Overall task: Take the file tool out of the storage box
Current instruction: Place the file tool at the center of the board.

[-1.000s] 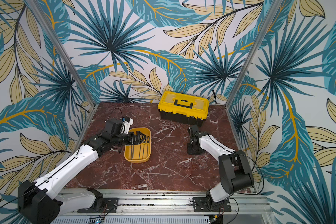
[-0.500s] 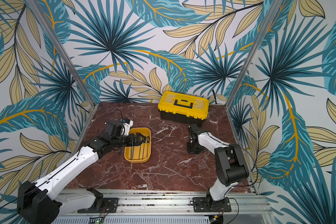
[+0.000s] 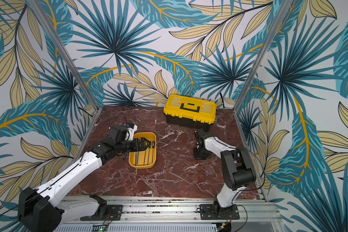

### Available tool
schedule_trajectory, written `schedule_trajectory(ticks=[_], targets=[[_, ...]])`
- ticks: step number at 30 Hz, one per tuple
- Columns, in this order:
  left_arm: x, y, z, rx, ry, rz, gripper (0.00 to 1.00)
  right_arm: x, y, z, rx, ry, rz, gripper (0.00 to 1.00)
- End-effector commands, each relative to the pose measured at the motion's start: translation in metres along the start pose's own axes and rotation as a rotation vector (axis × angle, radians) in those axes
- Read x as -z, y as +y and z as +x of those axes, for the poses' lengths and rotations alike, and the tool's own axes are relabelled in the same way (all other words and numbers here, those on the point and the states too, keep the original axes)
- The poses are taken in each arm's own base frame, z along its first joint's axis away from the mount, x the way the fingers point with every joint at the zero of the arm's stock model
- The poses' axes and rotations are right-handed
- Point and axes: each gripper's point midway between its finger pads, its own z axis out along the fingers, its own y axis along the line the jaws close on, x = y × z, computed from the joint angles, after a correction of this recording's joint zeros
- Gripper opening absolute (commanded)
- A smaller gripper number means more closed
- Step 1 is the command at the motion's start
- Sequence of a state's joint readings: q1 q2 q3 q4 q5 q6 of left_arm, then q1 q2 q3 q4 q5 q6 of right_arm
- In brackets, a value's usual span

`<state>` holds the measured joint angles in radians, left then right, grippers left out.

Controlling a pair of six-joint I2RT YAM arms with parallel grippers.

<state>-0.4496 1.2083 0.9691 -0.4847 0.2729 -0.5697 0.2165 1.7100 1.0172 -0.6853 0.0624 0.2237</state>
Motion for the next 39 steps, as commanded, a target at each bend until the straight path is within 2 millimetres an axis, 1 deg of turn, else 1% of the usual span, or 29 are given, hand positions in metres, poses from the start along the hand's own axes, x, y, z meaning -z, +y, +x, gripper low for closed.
schedule_trajectory(ticks=[1, 5, 9, 12, 16, 19, 24, 27, 28, 29, 32, 33, 36, 38, 39], targets=[[-0.005, 0.013, 0.008, 0.017, 0.011, -0.037, 1.00, -0.003, -0.001, 0.000, 0.008, 0.017, 0.005, 0.11], [-0.009, 0.018, 0.009, 0.024, 0.019, -0.057, 1.00, -0.006, -0.001, -0.001, 0.009, 0.024, 0.011, 0.13], [-0.015, 0.024, 0.009, 0.025, 0.024, -0.083, 1.00, -0.005, -0.002, -0.002, 0.011, 0.020, 0.014, 0.22], [-0.022, 0.033, 0.007, 0.019, 0.030, -0.125, 1.00, 0.005, -0.002, -0.007, 0.007, -0.013, 0.010, 0.26], [-0.035, 0.047, 0.005, 0.017, 0.051, -0.184, 1.00, 0.031, 0.000, -0.014, 0.001, -0.075, -0.015, 0.32], [-0.046, 0.058, 0.003, 0.014, 0.064, -0.240, 1.00, 0.055, 0.004, -0.016, -0.005, -0.132, -0.054, 0.39], [-0.061, 0.074, -0.009, 0.006, 0.067, -0.342, 1.00, 0.097, 0.017, -0.016, -0.009, -0.251, -0.167, 0.52], [-0.069, 0.080, -0.018, 0.004, 0.060, -0.386, 0.98, 0.121, 0.029, -0.013, 0.003, -0.323, -0.242, 0.68], [-0.072, 0.083, -0.022, 0.004, 0.056, -0.404, 0.98, 0.129, 0.032, -0.012, -0.005, -0.353, -0.264, 0.76], [-0.074, 0.083, -0.026, 0.001, 0.052, -0.414, 0.97, 0.137, 0.039, -0.010, 0.003, -0.378, -0.302, 0.81], [-0.083, 0.083, -0.032, -0.001, 0.060, -0.426, 0.91, 0.155, 0.050, -0.006, -0.003, -0.449, -0.375, 0.92], [-0.084, 0.087, -0.035, -0.003, 0.055, -0.451, 0.88, 0.159, 0.053, -0.005, -0.004, -0.467, -0.393, 0.94], [-0.090, 0.093, -0.040, -0.006, 0.066, -0.499, 0.72, 0.172, 0.059, -0.002, -0.010, -0.520, -0.446, 0.99], [-0.094, 0.096, -0.040, -0.012, 0.081, -0.515, 0.62, 0.176, 0.061, -0.001, -0.009, -0.534, -0.461, 0.99], [-0.095, 0.096, -0.041, -0.015, 0.085, -0.518, 0.59, 0.177, 0.061, 0.000, -0.008, -0.533, -0.462, 0.99]])
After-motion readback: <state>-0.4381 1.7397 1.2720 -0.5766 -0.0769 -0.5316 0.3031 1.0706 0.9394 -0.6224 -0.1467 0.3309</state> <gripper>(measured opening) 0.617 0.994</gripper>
